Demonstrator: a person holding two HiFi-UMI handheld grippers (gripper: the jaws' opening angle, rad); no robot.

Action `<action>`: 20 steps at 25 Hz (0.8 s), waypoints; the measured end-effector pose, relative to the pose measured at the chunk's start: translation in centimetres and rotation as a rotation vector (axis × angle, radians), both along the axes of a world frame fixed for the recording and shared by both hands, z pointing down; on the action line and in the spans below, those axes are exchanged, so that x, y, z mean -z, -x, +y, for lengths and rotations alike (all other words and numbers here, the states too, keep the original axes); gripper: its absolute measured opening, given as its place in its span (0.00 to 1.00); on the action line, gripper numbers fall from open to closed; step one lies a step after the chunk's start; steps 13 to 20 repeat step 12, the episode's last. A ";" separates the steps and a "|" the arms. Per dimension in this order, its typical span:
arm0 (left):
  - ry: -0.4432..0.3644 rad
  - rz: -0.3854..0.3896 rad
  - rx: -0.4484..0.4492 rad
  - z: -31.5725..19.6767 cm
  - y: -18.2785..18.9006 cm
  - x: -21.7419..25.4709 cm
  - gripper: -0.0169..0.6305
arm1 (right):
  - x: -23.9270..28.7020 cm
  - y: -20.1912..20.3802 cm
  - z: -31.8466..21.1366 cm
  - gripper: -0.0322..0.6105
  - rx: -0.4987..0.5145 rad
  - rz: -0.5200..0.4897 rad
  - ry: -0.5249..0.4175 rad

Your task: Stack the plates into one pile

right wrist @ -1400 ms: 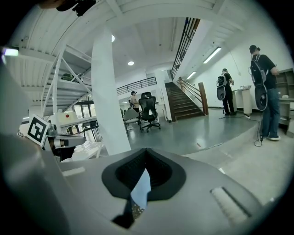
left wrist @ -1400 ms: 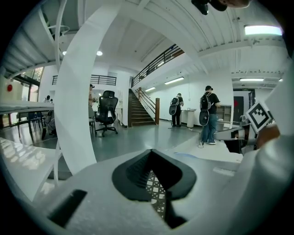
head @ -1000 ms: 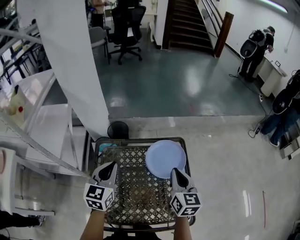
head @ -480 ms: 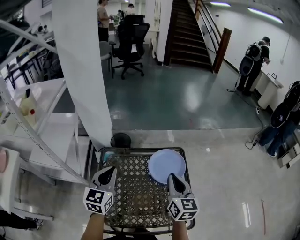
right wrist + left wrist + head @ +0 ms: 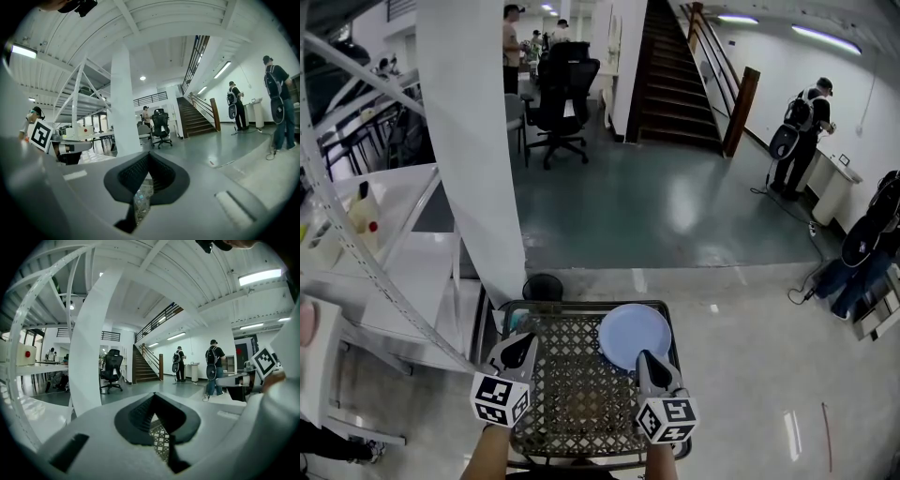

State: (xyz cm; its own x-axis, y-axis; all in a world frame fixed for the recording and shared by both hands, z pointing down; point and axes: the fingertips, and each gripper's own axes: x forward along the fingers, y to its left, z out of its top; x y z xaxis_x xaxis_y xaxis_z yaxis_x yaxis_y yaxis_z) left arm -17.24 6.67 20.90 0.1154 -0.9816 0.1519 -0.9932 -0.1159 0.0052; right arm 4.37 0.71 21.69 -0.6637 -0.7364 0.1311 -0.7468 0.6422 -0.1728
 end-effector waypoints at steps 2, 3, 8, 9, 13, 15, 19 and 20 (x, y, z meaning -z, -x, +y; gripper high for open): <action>0.001 0.003 0.000 0.0 0.2 0.1 0.03 | 0.1 0.0 0.0 0.07 -0.001 0.001 -0.001; 0.000 0.004 0.000 0.1 0.2 0.2 0.03 | 0.2 0.0 0.0 0.07 -0.001 0.001 -0.002; -0.005 0.001 0.000 -0.2 0.0 0.4 0.03 | 0.2 -0.3 -0.3 0.07 -0.003 -0.001 -0.005; -0.006 -0.001 0.001 -0.3 -0.1 0.5 0.03 | 0.2 -0.4 -0.4 0.07 -0.004 -0.001 -0.005; -0.007 0.000 0.000 -0.6 -0.5 0.5 0.03 | 0.0 -0.9 -0.7 0.07 -0.005 0.001 -0.004; -0.007 0.000 0.000 -0.6 -0.5 0.5 0.03 | 0.0 -0.9 -0.7 0.07 -0.005 0.001 -0.004; -0.007 0.000 0.000 -0.6 -0.5 0.5 0.03 | 0.0 -0.9 -0.7 0.07 -0.005 0.001 -0.004; -0.007 0.000 0.000 -0.6 -0.5 0.5 0.03 | 0.0 -0.9 -0.7 0.07 -0.005 0.001 -0.004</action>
